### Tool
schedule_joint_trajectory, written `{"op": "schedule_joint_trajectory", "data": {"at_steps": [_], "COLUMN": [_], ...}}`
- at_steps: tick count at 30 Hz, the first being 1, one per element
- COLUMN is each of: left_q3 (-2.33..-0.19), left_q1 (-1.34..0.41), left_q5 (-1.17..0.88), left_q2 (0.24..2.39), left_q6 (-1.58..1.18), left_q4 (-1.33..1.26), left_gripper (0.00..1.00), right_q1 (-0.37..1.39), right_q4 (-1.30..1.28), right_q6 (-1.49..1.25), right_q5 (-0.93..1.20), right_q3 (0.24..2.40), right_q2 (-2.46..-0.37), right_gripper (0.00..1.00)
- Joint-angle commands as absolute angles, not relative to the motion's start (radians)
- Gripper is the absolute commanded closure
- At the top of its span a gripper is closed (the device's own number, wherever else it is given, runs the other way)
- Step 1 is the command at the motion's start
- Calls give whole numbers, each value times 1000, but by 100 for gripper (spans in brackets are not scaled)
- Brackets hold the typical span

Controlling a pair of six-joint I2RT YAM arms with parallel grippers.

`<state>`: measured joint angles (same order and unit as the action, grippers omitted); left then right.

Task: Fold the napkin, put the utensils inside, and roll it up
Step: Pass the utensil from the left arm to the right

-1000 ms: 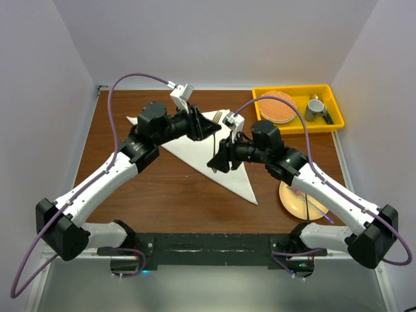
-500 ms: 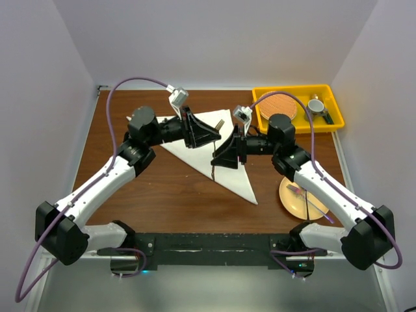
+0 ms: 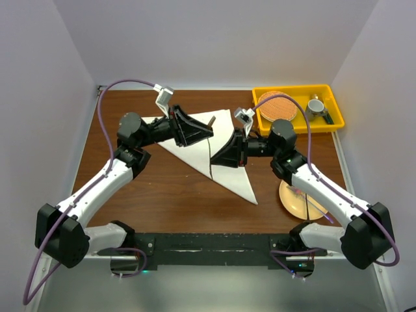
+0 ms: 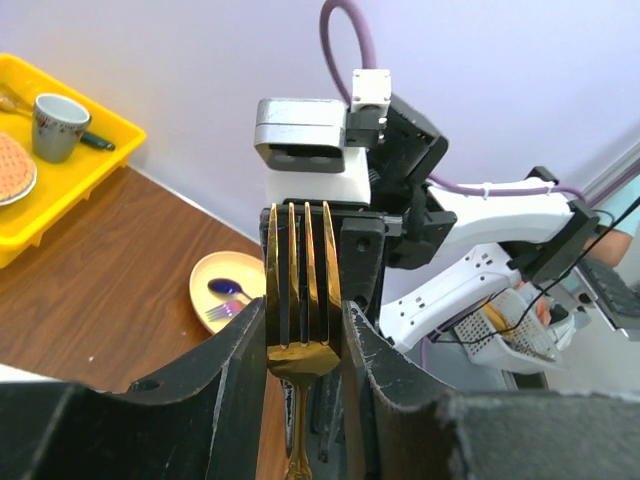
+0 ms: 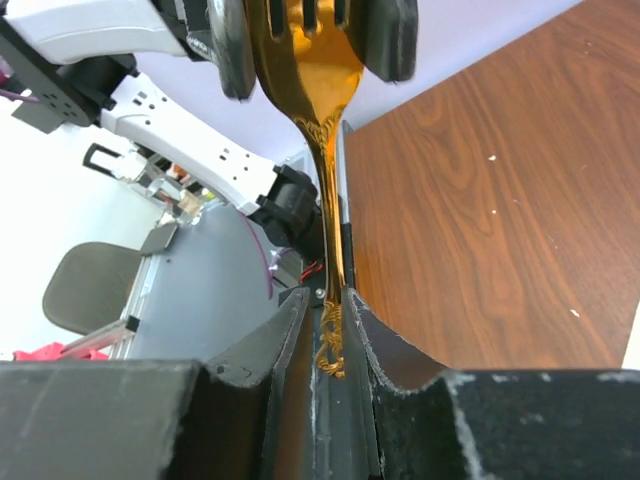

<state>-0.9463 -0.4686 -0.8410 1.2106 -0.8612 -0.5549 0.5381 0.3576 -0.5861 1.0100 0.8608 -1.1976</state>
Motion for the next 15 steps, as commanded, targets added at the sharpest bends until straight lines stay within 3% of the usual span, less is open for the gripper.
{"op": "schedule_joint_trajectory", "data": {"at_steps": [1,4,9,10,11,12,15], "left_q3": [-925,-922,-922,-919,-916,-914,-919], "left_q1": [-451,-448,-446,-445,-443,-439,-423], "left_q5": [-885,-894,-905,-907,-907,-908,-891], "left_q2": [1190,1195,1200,1198,1197,1195,1181], "left_q6": [-963,-985,-1003,-1003,-1002,-1003,-974], "left_q4": [-742,-773,-793,-796,-796,-793,-725], "left_gripper": [93,93,93,93,93,93,92], "right_q1": [552,558,577,580,580,581,587], "right_q4": [491,509,549,557,560,557,554], "right_q6": [-644,-658,-679,-684,-686,-687,-692], "right_q5": [1035,1035,1040,1042,1039,1037,1035], "right_q3": [865,877,900,900,902,903,910], "right_q2": [-1207,-1233,-1269,-1272,-1273,-1275,-1281], "right_gripper": [75,67,68,71,88,95,100]}}
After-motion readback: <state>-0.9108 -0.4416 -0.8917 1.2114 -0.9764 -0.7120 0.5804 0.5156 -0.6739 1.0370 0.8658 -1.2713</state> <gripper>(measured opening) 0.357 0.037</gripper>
